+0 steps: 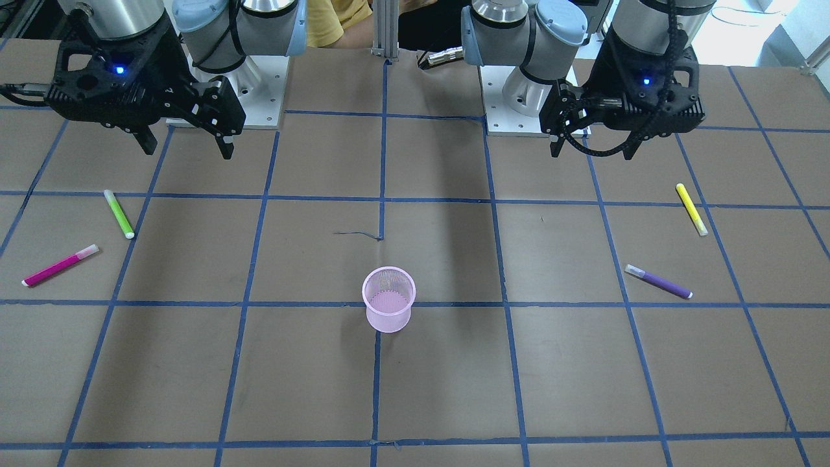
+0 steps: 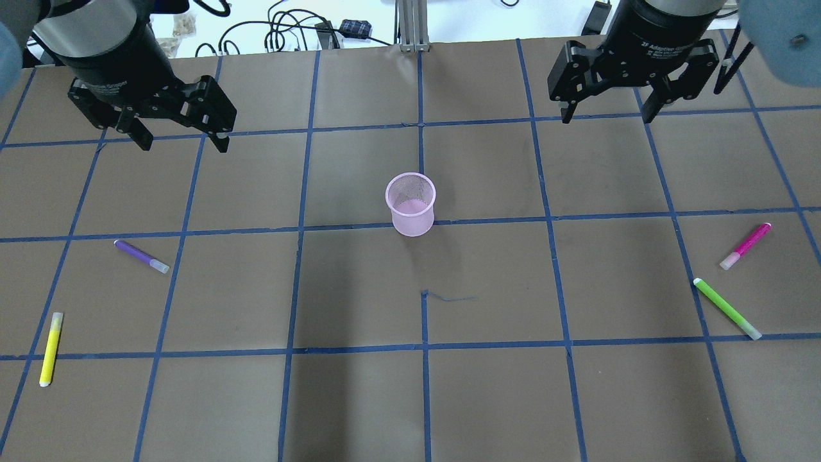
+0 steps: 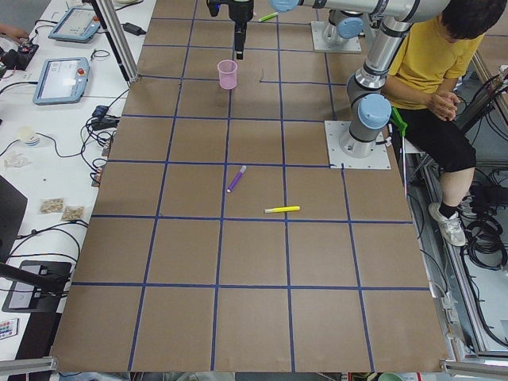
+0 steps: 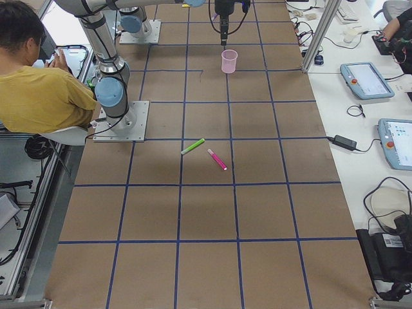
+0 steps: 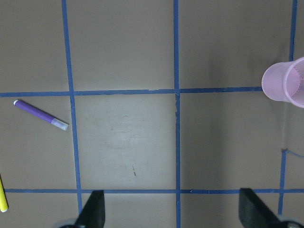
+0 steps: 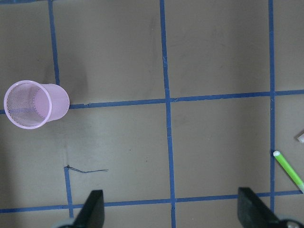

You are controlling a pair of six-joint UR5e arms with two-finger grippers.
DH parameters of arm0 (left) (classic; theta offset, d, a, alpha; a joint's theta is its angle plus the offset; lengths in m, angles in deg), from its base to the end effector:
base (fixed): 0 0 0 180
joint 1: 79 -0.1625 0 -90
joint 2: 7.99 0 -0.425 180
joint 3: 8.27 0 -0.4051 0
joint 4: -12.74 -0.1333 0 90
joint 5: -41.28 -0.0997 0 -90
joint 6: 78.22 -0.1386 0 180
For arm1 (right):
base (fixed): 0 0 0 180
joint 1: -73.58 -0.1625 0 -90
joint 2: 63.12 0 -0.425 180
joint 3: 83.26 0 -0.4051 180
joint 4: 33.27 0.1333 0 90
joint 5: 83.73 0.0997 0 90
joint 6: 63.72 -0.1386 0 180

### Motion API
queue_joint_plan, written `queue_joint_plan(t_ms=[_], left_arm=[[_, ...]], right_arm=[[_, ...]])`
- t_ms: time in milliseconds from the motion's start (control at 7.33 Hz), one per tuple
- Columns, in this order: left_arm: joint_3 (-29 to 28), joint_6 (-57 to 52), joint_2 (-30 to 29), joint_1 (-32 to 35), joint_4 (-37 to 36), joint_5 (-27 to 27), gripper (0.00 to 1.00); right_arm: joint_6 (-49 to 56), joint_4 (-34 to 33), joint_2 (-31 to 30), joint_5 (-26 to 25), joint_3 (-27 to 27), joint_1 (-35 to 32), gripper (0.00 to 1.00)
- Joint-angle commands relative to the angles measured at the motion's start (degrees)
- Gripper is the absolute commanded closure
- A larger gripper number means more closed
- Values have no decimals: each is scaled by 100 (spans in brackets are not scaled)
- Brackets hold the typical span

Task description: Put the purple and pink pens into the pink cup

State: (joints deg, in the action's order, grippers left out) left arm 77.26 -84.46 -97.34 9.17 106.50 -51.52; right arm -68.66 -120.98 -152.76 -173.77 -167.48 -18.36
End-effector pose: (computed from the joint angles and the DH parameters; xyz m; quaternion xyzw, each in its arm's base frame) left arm -0.1104 -0.5054 0.4876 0.0382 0.9989 -0.0101 0.0252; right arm 0.1505 -0.5083 0.4928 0.0262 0.9993 -0.0273 0.0013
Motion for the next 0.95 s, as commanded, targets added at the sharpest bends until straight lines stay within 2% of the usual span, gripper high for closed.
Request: queue_joint_plan(t_ms=[0, 273, 409, 545, 682, 818], left_arm=[[24, -177, -144, -316, -120, 94, 0], [113, 338, -284, -536, -445, 8, 0], [252, 334, -302, -956, -490, 59, 0], [445, 464, -450, -1317, -873, 208, 0], [699, 631, -522, -1529, -1329, 288, 0], [858, 859, -609, -1853, -1351, 288, 0]], right_arm=[[55, 35, 0, -14, 19, 1, 0], [20, 430, -114, -382, 81, -17, 0], [307, 657, -167, -226, 72, 9, 0], [1815, 694, -368, 585, 11, 18, 0], [2544, 895, -491, 680, -33, 36, 0], [2777, 870, -493, 681, -34, 79, 0]])
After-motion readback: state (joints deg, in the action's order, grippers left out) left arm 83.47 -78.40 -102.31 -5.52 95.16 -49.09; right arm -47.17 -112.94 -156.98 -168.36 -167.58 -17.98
